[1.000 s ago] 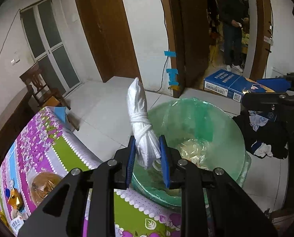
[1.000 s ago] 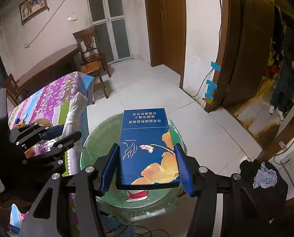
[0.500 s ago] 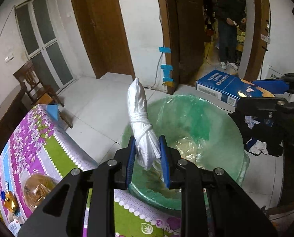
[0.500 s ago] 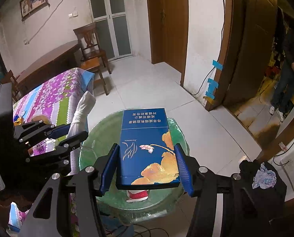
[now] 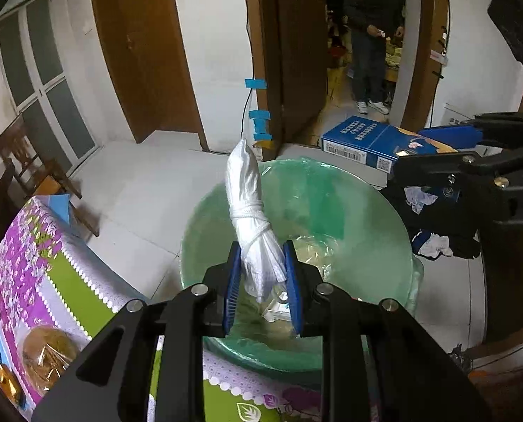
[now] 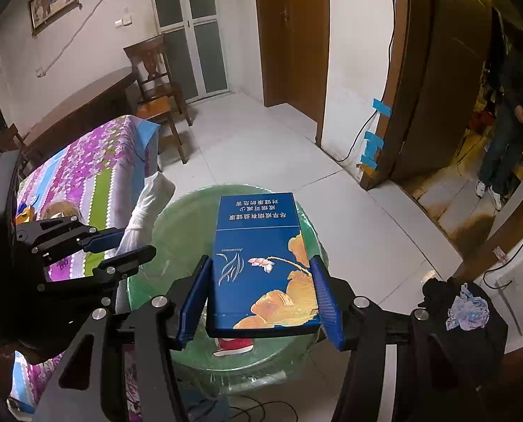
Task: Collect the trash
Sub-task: 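Open both grippers to drop the booklet and bag into the bin, then move both tools back over the striped tablecloth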
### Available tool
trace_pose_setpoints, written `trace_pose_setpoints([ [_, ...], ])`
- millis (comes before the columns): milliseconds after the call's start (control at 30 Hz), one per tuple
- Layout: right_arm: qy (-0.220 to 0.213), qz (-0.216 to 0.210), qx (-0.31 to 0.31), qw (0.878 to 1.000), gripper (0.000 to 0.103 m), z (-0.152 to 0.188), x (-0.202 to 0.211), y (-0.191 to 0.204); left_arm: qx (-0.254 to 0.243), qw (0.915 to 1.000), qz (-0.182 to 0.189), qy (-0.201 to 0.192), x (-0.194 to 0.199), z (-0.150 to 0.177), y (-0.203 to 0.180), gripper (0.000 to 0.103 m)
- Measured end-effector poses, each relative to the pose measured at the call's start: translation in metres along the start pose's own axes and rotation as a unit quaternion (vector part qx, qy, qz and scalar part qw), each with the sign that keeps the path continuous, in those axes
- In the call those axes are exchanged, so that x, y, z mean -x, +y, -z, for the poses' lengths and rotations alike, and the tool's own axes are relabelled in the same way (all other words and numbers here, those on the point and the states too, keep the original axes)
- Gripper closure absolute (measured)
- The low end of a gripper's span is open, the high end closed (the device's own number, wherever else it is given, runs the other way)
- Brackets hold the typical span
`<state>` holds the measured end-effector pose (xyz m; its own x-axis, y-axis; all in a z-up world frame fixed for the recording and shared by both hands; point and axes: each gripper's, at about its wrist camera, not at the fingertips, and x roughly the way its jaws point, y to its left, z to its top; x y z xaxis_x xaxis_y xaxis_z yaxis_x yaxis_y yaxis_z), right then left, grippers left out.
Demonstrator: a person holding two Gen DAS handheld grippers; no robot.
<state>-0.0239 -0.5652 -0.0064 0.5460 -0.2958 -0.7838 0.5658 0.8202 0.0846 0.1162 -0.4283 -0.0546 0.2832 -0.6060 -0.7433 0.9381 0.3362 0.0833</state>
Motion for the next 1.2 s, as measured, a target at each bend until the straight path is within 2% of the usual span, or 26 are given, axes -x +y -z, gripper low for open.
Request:
trace_pose_setpoints([
  [67,-0.003,-0.003,0.0,1.0,0.046,-0.002,-0.002,0.001,0.001,1.0,-0.003,-0.001,0.0,-0.002,0.002,0.077],
  [133,-0.007,-0.001,0.01,1.0,0.044,-0.002,-0.005,0.002,0.008,0.9999,-0.009,0.005,-0.002,-0.003,0.006,0.055],
  [167,-0.005,-0.003,0.012,1.0,0.038,-0.002,-0.008,0.002,0.013,0.9998,-0.016,0.008,-0.003,-0.003,0.009,0.03],
  [200,-0.005,-0.003,0.008,1.0,0.033,-0.002,-0.01,0.002,0.019,0.9996,-0.022,0.003,-0.003,-0.002,0.012,0.028],
  [367,-0.002,-0.016,-0.007,1.0,0.035,0.001,-0.02,-0.003,0.031,0.9992,-0.026,0.001,0.002,0.004,0.016,0.028],
  [533,-0.003,-0.017,-0.003,1.0,0.037,0.012,-0.024,-0.004,0.012,0.9989,-0.038,-0.024,0.02,0.017,0.004,0.028],
  [633,0.002,-0.017,-0.009,1.0,0.037,0.022,-0.029,-0.006,0.013,0.9987,-0.03,-0.038,0.031,0.028,0.003,0.025],
  [700,0.002,-0.014,-0.012,1.0,0.037,0.028,-0.03,-0.007,0.031,0.998,-0.024,-0.049,0.04,0.036,0.006,0.02],
  [900,-0.02,-0.021,-0.015,0.999,0.037,0.044,-0.023,0.0,0.067,0.9951,-0.005,-0.072,0.058,0.056,0.012,0.02],
  [1200,-0.039,-0.039,-0.02,0.998,0.033,0.062,-0.007,0.016,0.084,0.99,0.014,-0.112,0.089,0.071,0.014,0.02],
])
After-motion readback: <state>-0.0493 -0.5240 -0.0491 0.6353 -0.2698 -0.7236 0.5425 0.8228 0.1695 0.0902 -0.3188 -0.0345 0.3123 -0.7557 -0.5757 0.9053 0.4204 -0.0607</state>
